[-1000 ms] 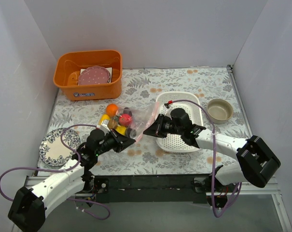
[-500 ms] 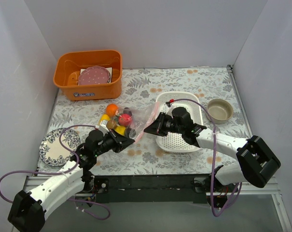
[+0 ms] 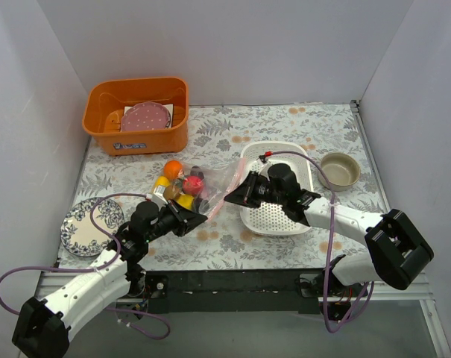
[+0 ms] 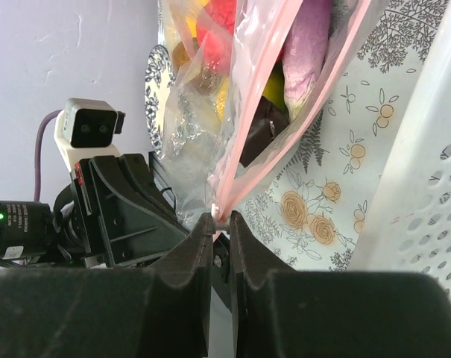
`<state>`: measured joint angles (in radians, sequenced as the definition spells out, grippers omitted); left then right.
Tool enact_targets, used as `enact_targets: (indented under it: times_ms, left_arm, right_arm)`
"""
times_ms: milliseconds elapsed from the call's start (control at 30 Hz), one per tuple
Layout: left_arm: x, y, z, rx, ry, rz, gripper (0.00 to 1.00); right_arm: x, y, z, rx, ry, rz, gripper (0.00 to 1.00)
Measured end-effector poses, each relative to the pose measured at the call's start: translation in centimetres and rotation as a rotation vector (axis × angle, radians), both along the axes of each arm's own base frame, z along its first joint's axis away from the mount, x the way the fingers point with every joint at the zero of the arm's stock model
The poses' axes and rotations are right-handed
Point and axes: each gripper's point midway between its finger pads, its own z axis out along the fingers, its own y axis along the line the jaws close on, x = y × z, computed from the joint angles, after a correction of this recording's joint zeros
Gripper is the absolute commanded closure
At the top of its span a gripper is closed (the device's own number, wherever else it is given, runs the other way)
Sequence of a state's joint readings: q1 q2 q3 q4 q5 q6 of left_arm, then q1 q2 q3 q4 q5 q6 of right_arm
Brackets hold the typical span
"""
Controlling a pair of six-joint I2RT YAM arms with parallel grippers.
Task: Place the food in the zip-top bag and seal the zipper
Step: Zip the zipper food storage bag at the center of the board.
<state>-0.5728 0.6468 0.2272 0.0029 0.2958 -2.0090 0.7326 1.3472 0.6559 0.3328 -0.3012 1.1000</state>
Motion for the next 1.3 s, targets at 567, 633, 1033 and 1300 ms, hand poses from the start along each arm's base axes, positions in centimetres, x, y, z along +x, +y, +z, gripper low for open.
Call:
enact_targets:
  times_ms: [567,633,1033,1300]
  left_arm:
    - [-0.3,0.2,-0.1,0.002,0.002,0.001,1.00]
    - [-0.3,0.2,-0.2,0.004,0.006,0.001,1.00]
    - [-0.5,0.6,-1.0,0.030,0.036,0.015,1.00]
    - [-0.6,0.8,-1.1,0.040,0.044,0.022,1.00]
  right_arm:
    - [1.4,-1.1,0.0,-0.006,-0.014,-0.035,0.83]
    - [1.6,-1.2,-0.1,-0.008,-0.018,-0.036,0.83]
    - [2.5,-2.1,-0.2,-0.017,-0.029,-0.054,0.83]
    - [3.0,-2.7,-0.4,-0.028,-0.029,-0.066,0.83]
